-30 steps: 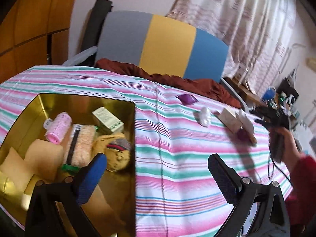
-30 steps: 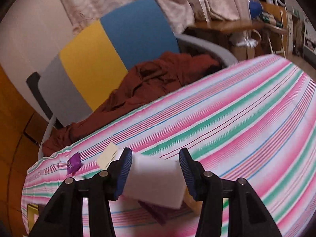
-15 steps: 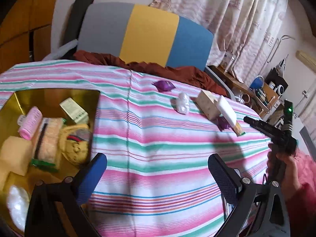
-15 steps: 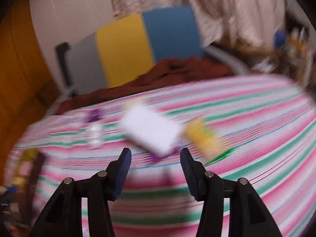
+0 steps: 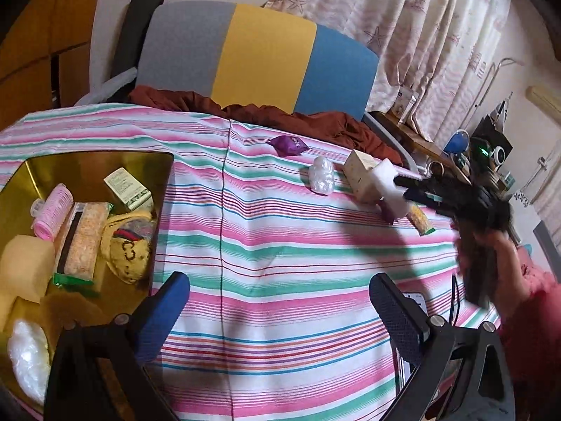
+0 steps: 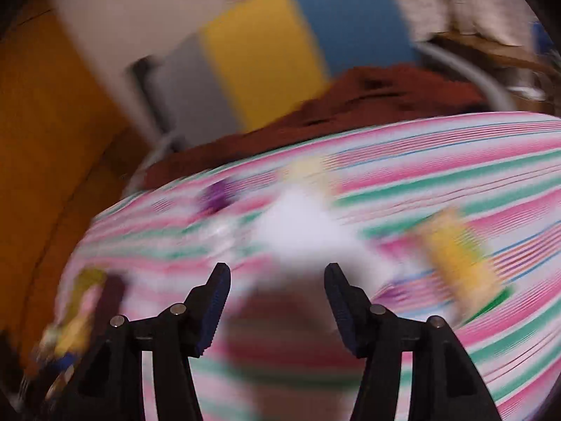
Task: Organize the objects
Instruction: 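Grasp the WEIDAN snack bag with the right tool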
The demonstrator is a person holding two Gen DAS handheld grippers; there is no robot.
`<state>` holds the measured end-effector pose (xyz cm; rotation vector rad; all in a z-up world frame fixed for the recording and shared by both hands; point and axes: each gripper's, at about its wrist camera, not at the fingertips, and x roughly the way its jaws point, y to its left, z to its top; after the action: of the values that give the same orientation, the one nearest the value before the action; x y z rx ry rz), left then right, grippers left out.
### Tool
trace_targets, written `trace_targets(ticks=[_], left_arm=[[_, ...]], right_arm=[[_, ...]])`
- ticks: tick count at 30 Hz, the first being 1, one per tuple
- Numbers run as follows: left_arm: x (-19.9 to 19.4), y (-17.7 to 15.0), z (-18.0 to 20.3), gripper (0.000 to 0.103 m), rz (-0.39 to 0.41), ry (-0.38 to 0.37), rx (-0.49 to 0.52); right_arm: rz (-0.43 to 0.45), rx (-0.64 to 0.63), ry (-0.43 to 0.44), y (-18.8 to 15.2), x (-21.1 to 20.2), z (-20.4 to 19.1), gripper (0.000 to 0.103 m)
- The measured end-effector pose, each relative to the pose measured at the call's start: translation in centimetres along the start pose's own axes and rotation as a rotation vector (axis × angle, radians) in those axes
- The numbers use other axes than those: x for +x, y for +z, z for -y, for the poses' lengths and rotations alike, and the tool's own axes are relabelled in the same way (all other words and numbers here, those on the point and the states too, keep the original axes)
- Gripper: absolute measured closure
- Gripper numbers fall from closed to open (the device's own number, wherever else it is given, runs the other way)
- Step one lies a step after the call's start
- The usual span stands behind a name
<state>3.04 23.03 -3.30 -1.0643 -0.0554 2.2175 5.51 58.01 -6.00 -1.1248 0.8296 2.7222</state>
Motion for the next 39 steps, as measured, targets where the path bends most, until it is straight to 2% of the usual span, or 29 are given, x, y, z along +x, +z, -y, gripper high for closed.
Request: trace_targets(ticks=[2, 4, 5, 6, 8, 9, 11, 13, 15, 20, 25, 28, 32, 36, 39], left_arm=[[0.4, -0.1, 0.0, 0.000, -0.008, -0.002, -0.005], [0.8, -0.3, 0.1, 0.000, -0.022, -0.010, -0.006], [1.0, -0.4, 0.2, 0.000, -0.030, -0.014, -0.005], [1.1, -0.5, 0.4, 0.000, -0.036, -0.017, -0.005], [1.2, -0.7, 0.7, 0.000, -0.043, -0.025, -0.001], [1.3, -0.8, 0.8, 0.000, -0.044, -0.024, 0.004], [1.4, -0.9, 1.0, 0.000, -0.049, -0.021, 0.008], [1.5, -1.0, 1.0, 0.000, -0.054, -0.022, 0.004], [1.5, -0.9, 1.0, 0.000, -0.056, -0.013, 0.011], [2.0, -0.7, 0.7, 0.000, -0.066, 0.000, 0.007], [2.8, -0.7, 1.5, 0.000, -0.086, -0.011, 0.012], [3.5, -0.5, 2.6, 0.000, -0.094, -0.026, 0.029], [4.9, 0.8, 4.6, 0.000, -0.102, -0.064, 0.043], [8.2, 2.6, 6.4, 0.000, -0.171, -0.133, -0.007], [10.8, 3.6, 7.9, 0.000, -0.210, -0.153, -0.037]], right_arm=[[0.016, 0.007, 0.081, -2.2, -1.4, -1.4, 0.046], [0.086, 0.025, 0.044, -3.0, -3.1, -0.8, 0.046], [0.122, 0.029, -0.012, -3.1, -3.7, -0.3, 0.046], [0.165, 0.018, -0.135, -3.0, -4.6, 0.6, 0.045], [0.183, 0.006, -0.269, -2.4, -5.0, 2.3, 0.045], [0.166, 0.013, -0.337, -1.7, -4.7, 3.7, 0.045], [0.115, 0.022, -0.406, -0.5, -3.7, 6.0, 0.044], [0.030, 0.012, -0.457, 0.3, -2.0, 7.6, 0.044], [-0.018, 0.014, -0.495, 0.7, -0.6, 9.3, 0.044], [-0.024, 0.023, -0.491, 0.4, 1.1, 10.6, 0.044], [0.066, 0.044, -0.477, -1.4, 0.2, 10.8, 0.044], [0.078, 0.023, -0.497, -1.4, 0.3, 10.4, 0.053], [0.087, -0.018, -0.565, -2.9, 0.0, 8.5, 0.055], [0.132, -0.015, -0.617, -4.2, -1.0, 7.4, 0.057], [0.173, 0.011, -0.639, -4.6, -1.8, 7.4, 0.058]])
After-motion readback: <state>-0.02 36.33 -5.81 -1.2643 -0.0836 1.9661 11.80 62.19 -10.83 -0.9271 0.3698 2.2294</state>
